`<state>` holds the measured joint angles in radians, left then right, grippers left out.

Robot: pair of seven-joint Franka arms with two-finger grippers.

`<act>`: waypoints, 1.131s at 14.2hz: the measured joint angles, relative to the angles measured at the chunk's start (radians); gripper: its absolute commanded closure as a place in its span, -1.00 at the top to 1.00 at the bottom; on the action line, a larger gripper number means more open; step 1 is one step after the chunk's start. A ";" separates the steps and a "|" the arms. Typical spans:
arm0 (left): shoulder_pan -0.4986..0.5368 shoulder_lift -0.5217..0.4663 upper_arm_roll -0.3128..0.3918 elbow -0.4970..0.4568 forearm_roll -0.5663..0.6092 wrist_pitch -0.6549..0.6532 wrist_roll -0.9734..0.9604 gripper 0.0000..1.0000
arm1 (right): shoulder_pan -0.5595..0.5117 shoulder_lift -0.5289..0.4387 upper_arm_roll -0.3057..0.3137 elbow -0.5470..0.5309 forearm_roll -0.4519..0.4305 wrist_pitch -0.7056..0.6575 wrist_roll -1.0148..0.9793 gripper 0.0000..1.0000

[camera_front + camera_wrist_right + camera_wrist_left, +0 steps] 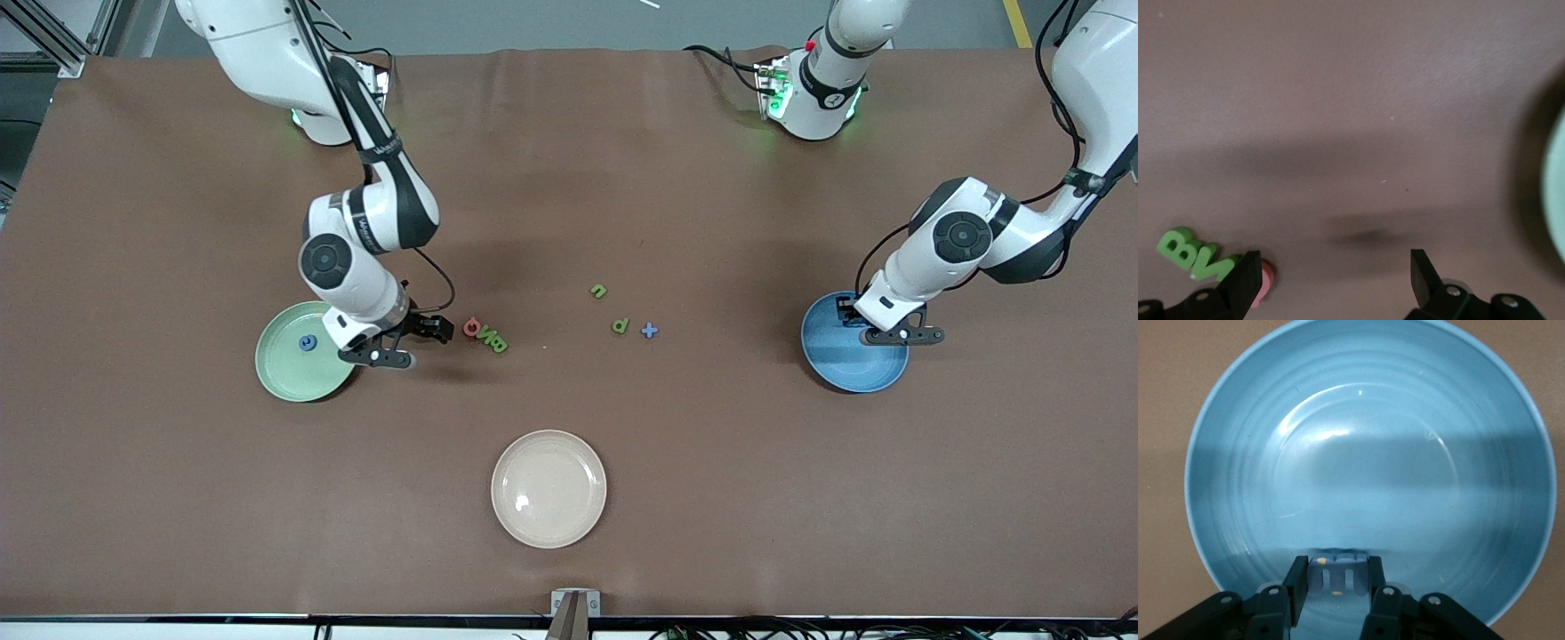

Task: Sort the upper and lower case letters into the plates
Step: 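Grasp the pink q with the right gripper while the left gripper reaches the x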

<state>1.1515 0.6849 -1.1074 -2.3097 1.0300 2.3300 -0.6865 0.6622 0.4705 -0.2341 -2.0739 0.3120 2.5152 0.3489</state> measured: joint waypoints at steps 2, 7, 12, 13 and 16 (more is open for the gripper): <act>0.000 0.000 0.000 0.000 0.000 0.000 0.000 -0.73 | 0.015 0.033 -0.001 0.001 0.000 0.036 0.022 0.96; -0.019 0.002 0.025 0.000 0.000 0.005 0.000 -0.55 | 0.045 0.075 -0.001 0.003 0.000 0.088 0.087 0.97; -0.028 0.004 0.037 0.003 0.000 0.012 -0.001 0.99 | 0.115 0.085 -0.003 0.005 0.000 0.101 0.199 0.97; -0.028 0.004 0.035 0.004 0.000 0.013 -0.001 0.99 | 0.125 0.085 -0.003 0.006 0.000 0.101 0.216 0.97; -0.024 0.003 -0.030 0.007 -0.013 -0.018 -0.068 0.99 | 0.147 0.085 -0.004 0.006 0.000 0.101 0.261 0.96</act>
<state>1.1271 0.6880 -1.1376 -2.3024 1.0173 2.3121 -0.7544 0.8092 0.5558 -0.2377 -2.0675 0.3120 2.6163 0.6101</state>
